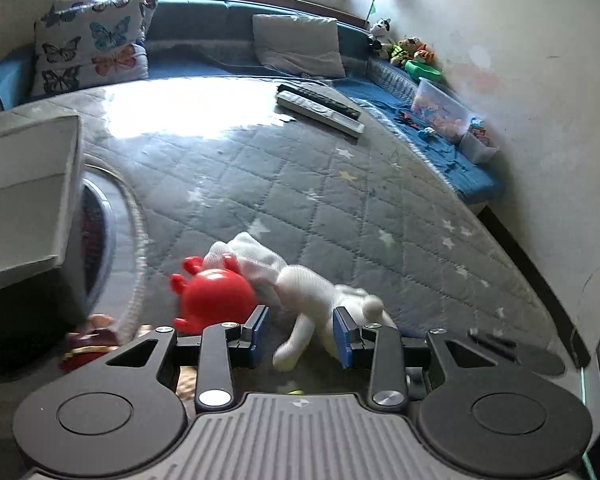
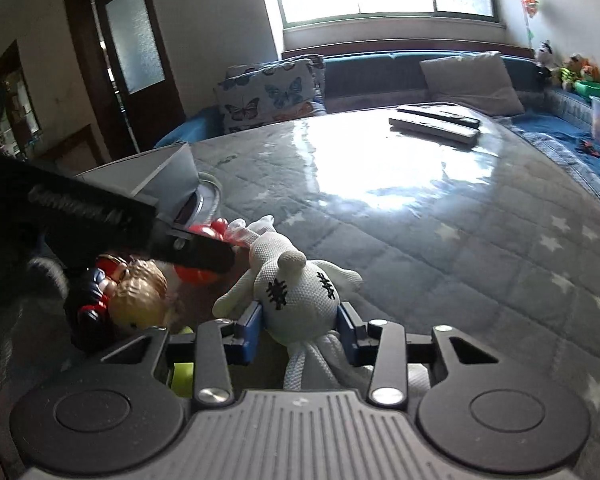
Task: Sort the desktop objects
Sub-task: 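Close the right gripper on the white plush bunny's body, then carry the bunny with the right gripper into the white box and release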
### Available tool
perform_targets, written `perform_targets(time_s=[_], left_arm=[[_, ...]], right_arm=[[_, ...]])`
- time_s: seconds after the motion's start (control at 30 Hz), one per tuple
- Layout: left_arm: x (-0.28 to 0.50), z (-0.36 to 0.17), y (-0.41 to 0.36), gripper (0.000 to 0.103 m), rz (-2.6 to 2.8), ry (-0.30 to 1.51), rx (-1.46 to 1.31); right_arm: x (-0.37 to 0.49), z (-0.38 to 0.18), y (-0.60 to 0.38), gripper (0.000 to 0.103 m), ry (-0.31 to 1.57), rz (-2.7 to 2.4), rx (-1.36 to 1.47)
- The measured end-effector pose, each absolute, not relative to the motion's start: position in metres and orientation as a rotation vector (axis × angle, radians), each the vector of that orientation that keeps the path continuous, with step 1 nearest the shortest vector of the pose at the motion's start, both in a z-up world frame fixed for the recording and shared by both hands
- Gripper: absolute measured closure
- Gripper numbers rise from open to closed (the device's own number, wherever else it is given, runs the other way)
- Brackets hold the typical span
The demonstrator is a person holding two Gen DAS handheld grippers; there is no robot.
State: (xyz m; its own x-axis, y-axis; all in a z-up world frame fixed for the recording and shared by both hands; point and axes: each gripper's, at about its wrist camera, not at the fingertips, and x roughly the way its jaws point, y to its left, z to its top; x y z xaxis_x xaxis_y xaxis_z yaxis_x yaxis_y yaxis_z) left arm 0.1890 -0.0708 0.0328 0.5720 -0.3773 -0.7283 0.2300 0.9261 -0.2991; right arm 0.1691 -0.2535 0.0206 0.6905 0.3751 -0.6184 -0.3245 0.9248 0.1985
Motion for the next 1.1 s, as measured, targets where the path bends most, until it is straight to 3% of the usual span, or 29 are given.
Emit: perform_targets(time_s=[0.6,0.87,1.1], left_arm=[[0.228,0.007,-0.099,0.065,-0.357,1.013,-0.273],[0.216,0.011,-0.103,0.075,-0.374,0.949,-0.254],[0.196,0.036,-0.087,0.077,-0.359,0.860,-0.252]], right_arm=[[0.146,0.014,-0.272,0.064,0.708,0.385,0.097],[0.143,0.015,-0.271,0.067,0.702,0.377,0.093],[0.132,0.033,-0.256,0.068,0.662,0.399,0.059]])
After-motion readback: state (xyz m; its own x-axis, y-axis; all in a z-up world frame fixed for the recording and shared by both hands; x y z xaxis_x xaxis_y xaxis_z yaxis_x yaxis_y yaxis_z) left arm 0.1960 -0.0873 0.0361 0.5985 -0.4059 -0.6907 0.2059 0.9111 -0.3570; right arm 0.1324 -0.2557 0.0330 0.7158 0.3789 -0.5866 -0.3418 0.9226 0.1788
